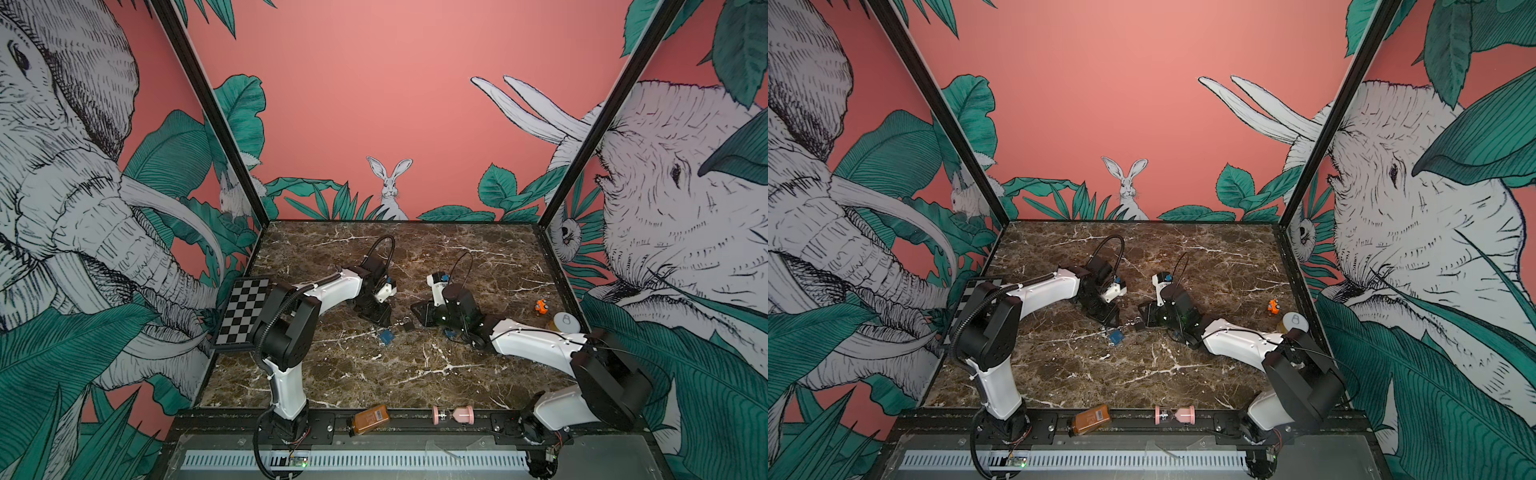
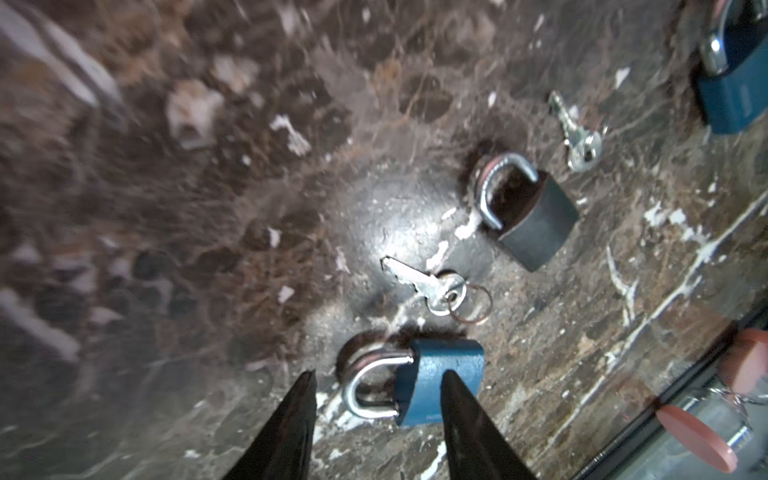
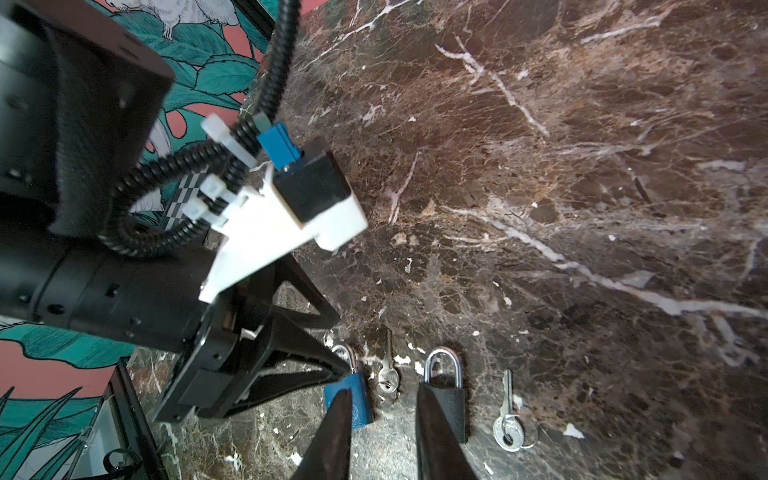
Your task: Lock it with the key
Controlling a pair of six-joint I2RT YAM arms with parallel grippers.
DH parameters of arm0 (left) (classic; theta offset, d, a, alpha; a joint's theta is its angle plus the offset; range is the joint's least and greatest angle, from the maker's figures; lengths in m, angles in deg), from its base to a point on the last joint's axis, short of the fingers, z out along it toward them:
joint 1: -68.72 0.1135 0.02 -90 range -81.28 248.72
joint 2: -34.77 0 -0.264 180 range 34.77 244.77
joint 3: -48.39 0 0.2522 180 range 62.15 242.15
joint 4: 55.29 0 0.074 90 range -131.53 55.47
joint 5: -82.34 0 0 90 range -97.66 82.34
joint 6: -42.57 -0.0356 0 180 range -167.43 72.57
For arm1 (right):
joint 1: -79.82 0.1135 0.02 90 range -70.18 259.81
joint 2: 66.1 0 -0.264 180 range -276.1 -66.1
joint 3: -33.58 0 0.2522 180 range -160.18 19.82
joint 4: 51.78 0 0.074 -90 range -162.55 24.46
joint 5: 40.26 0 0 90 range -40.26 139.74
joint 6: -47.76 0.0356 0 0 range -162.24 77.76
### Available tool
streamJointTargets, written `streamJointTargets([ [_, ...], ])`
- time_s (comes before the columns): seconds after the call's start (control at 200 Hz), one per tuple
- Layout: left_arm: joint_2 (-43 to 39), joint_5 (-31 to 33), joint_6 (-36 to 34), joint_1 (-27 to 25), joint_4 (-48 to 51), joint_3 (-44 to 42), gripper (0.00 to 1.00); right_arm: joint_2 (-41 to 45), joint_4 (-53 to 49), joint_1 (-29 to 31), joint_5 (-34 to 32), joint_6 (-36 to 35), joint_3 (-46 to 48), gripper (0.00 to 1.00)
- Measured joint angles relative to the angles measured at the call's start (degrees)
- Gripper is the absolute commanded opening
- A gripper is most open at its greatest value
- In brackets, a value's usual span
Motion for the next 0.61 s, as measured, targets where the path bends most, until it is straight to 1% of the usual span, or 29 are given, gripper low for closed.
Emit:
streamJointTargets([
  [0.075,-0.28,2.05,0.17,0.00,-0.79,1.40,0.53,0.42,-0.63,-0.04,-0.07,-0.31,0.00,0.26],
  [0.105,-0.63,2.82,0.37,0.00,-1.46,1.51,0.56,0.68,-0.90,-0.04,-0.09,-0.44,0.00,0.27],
  [0.135,-1.09,3.58,0.70,0.00,-2.16,1.51,0.65,1.03,-1.25,-0.15,-0.11,-0.57,0.00,0.27],
  [0.145,-1.36,3.87,0.66,0.00,-2.45,1.51,0.70,1.16,-1.38,-0.17,-0.13,-0.61,0.00,0.27],
  [0.175,-1.97,4.66,0.98,0.00,-3.26,1.38,0.74,1.60,-1.75,-0.28,-0.15,-0.74,0.00,0.27],
  [0.19,-2.29,5.11,1.18,-0.04,-3.78,1.29,0.78,1.90,-2.01,-0.37,-0.17,-0.87,0.00,0.27],
  [0.205,-2.69,5.42,1.88,-0.07,-4.35,1.14,0.80,2.16,-2.19,-0.44,-0.17,-0.92,0.00,0.27],
  [0.22,-3.10,5.97,1.68,-0.09,-5.01,0.90,0.87,2.45,-2.40,-0.52,-0.22,-1.05,0.02,0.28],
  [0.275,-5.49,7.43,3.08,-0.26,-8.35,-0.79,0.97,3.87,-3.48,-0.83,-0.24,-1.62,0.02,0.29],
  [0.42,-14.14,11.52,6.56,-1.49,-17.51,-8.00,0.97,9.53,-8.94,-1.38,-1.44,-4.79,0.07,0.37],
  [0.605,-25.07,16.85,9.94,-3.30,-28.74,-18.64,0.97,18.56,-18.23,-2.40,-5.55,-9.55,0.92,0.43],
])
